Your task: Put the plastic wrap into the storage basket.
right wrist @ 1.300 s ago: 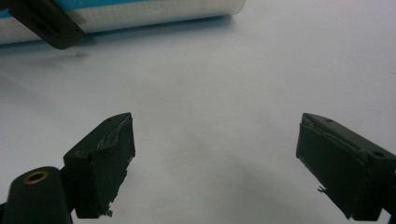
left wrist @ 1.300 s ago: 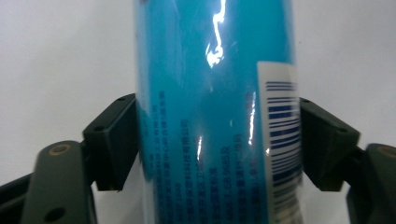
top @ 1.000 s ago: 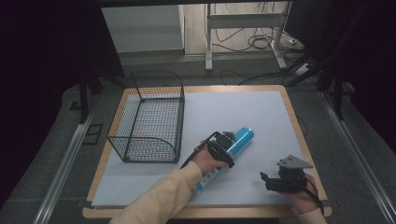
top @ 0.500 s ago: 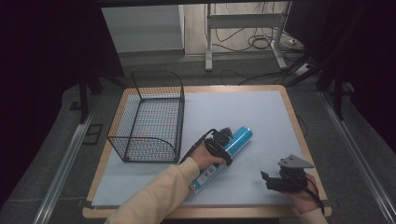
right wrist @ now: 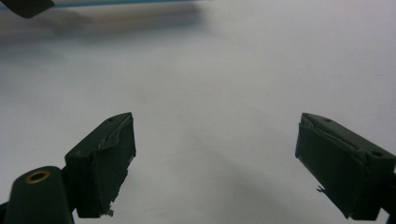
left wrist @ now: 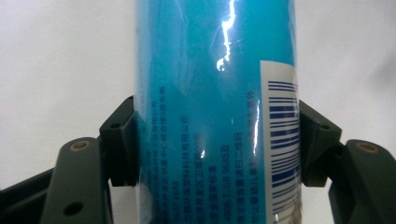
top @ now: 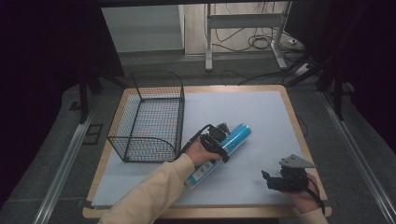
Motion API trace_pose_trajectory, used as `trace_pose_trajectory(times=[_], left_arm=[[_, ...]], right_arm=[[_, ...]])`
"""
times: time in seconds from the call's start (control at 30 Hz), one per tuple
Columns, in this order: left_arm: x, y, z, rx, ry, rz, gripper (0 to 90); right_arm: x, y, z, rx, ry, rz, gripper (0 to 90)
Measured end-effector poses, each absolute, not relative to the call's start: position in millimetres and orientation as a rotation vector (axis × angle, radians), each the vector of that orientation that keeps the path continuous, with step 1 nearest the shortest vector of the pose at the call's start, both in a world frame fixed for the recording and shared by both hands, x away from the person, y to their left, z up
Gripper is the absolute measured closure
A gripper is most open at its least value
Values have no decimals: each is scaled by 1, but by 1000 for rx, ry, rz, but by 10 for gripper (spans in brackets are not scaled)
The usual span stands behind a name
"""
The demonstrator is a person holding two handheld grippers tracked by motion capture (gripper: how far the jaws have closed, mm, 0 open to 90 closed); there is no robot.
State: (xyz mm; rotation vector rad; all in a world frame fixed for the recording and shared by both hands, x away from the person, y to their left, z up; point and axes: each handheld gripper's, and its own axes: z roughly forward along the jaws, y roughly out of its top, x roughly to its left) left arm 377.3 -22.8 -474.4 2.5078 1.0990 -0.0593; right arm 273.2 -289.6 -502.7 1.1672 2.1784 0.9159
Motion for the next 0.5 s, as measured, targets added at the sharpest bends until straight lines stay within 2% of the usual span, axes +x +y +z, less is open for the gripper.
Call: trace_pose_trajectory(times=[0.5], left_arm=[[375,-15,-449,2485,1062,-6,313]], right_arm=[[273,-290,-502,1172,2171,916,126]])
